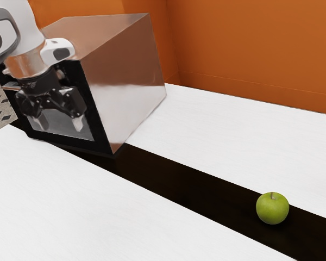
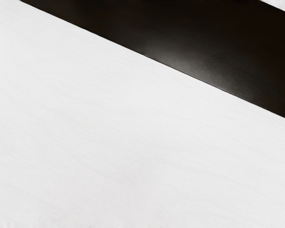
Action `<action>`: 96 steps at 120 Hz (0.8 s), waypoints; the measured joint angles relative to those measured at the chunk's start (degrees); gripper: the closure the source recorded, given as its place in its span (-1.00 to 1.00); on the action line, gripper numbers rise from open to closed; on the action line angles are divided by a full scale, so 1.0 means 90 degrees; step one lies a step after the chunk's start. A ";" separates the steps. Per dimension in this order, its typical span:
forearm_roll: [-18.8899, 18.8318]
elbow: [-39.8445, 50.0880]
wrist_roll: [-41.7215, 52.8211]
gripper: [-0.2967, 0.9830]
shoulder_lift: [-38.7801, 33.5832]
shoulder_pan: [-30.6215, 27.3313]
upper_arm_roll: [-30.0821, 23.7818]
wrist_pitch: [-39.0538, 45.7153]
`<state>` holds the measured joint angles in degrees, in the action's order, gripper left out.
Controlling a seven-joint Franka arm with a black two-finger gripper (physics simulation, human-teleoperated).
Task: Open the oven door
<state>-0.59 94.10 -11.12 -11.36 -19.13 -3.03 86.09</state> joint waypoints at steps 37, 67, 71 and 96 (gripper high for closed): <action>0.0207 0.2251 -0.1468 -0.53 -0.1943 -0.1101 0.1313 0.1997; 0.2615 0.1557 -0.2327 -0.53 -0.0535 -0.1715 0.1571 0.4505; 0.2717 0.1533 -0.2420 -0.53 -0.0450 -0.2122 0.1202 0.4719; 0.2958 0.1376 -0.2893 -0.53 0.0031 -0.3161 0.0239 0.5536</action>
<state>26.03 106.49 -37.16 -11.08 -47.58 -0.88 135.92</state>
